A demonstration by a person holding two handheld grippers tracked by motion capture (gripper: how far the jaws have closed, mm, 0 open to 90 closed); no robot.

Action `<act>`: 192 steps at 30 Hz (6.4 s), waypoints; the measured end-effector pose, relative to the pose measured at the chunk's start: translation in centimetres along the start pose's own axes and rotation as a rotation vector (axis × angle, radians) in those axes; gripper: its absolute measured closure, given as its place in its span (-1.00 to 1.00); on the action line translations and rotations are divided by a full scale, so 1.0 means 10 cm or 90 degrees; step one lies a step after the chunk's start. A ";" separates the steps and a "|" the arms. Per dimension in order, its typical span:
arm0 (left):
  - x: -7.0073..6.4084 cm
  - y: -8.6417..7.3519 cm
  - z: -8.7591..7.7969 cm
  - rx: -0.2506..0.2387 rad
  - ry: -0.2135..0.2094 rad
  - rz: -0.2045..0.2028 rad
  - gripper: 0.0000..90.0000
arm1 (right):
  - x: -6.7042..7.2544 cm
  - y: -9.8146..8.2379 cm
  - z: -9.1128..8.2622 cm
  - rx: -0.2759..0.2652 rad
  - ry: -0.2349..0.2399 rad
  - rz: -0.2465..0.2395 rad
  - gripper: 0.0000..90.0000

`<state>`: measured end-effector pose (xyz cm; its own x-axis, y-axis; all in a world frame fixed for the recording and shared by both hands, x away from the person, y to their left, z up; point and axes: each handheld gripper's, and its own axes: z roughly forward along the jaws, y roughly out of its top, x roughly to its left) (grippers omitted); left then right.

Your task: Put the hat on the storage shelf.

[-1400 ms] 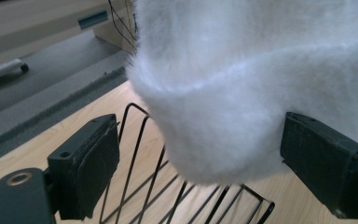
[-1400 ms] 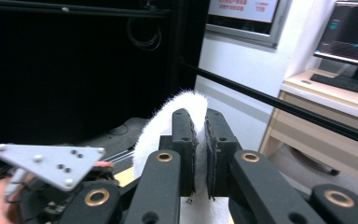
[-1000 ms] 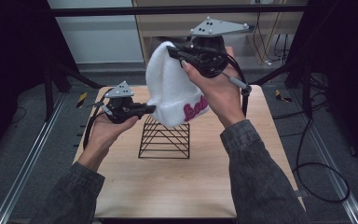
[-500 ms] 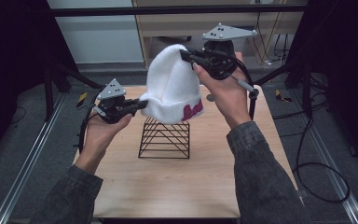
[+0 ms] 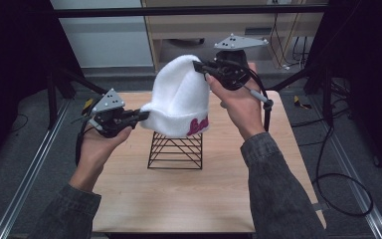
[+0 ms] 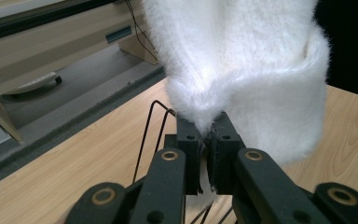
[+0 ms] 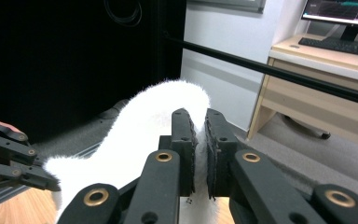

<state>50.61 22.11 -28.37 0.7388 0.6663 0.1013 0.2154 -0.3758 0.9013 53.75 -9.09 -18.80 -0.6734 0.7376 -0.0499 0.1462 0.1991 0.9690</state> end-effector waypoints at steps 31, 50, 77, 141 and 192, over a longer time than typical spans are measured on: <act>0.34 -0.38 0.36 0.065 0.044 -0.034 0.89 | 0.05 -0.35 0.39 0.048 0.023 0.000 0.86; 0.34 -0.64 0.39 0.082 0.036 -0.046 0.89 | 0.16 -0.51 0.42 0.071 0.047 -0.015 0.86; 0.21 -0.96 0.32 0.090 0.010 -0.034 0.89 | 0.32 -0.88 0.28 0.105 0.085 -0.013 0.84; 0.17 -1.56 0.55 0.159 -0.025 -0.063 0.89 | 0.58 -1.41 0.32 0.197 0.106 -0.020 0.36; 0.03 -1.73 0.26 0.165 0.055 -0.101 -0.83 | 0.19 -2.19 -0.43 0.205 -0.023 0.032 -0.65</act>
<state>48.71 27.12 -45.00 0.6283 0.7779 0.0129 0.4873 -0.4065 0.7729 46.12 -14.86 -39.10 -0.6340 0.7731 -0.0175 0.4049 0.3512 0.8442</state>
